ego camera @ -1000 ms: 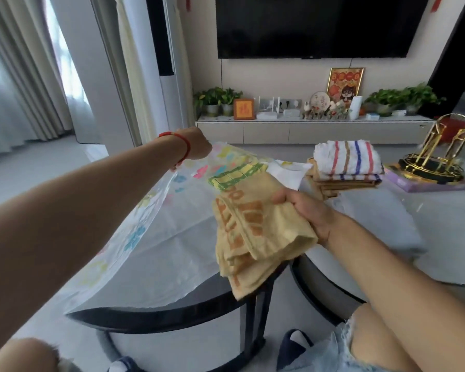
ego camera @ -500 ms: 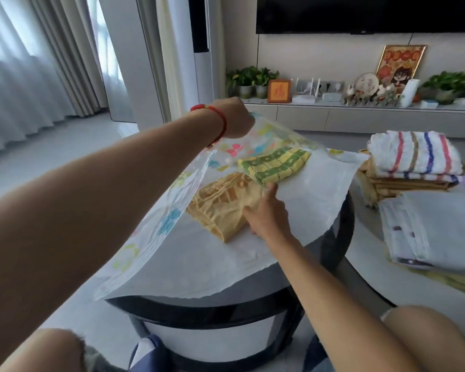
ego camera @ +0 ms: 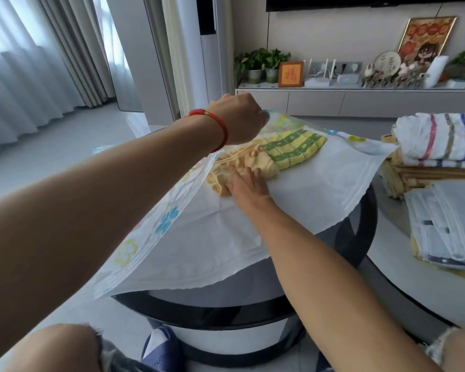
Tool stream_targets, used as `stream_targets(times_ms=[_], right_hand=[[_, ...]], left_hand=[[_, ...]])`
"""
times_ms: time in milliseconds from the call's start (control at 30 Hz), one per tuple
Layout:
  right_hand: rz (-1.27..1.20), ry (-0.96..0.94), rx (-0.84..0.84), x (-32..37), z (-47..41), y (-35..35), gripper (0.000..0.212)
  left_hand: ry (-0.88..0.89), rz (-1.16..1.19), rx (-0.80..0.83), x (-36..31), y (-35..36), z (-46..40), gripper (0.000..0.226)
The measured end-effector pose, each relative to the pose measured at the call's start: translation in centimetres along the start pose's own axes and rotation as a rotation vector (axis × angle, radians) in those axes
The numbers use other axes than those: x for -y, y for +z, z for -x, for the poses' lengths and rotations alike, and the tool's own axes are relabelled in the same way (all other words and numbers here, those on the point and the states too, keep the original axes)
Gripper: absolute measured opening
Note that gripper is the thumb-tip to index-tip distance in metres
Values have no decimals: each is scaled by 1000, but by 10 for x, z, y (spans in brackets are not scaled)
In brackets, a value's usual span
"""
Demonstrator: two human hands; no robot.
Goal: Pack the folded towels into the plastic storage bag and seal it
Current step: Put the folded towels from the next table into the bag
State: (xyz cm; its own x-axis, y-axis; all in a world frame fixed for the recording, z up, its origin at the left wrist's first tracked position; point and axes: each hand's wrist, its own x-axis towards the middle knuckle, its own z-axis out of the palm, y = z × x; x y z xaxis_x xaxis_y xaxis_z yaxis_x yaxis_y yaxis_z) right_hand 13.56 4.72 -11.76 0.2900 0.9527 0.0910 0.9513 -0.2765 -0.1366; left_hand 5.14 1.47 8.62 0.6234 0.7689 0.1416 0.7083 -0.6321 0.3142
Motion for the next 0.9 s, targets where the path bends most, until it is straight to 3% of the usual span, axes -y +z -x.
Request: stream_targets(times_ms=[167,367,533,600,667,767,833,900], right_hand=[[-166,-121,75,-10,-8,-4,62],[-140,-307,-76,-52,36,-8,53],[-82,-256,-205,-131,105,-39,28],[-14,-199,-347,-171,138,-59,30],[34,-51,-460,-213,166,-80,30],[152,326,-511,-278,195,-106,16],[181,656,-398,-311,207,-116,32],[38,919,-232,-332,216,-122,55]], left_hand=[[31,-41,-25,-1,-4,-1,47],[29,-71,-1,-6,-2,7,47],[60,-186,-42,-16,11,18,39],[65,-173,-99,-20,19,20,38],[85,-164,-126,-24,29,21,36],[102,-175,-112,-31,39,20,40],[93,-188,-108,-34,44,18,39],[71,-214,-117,-35,47,18,40]])
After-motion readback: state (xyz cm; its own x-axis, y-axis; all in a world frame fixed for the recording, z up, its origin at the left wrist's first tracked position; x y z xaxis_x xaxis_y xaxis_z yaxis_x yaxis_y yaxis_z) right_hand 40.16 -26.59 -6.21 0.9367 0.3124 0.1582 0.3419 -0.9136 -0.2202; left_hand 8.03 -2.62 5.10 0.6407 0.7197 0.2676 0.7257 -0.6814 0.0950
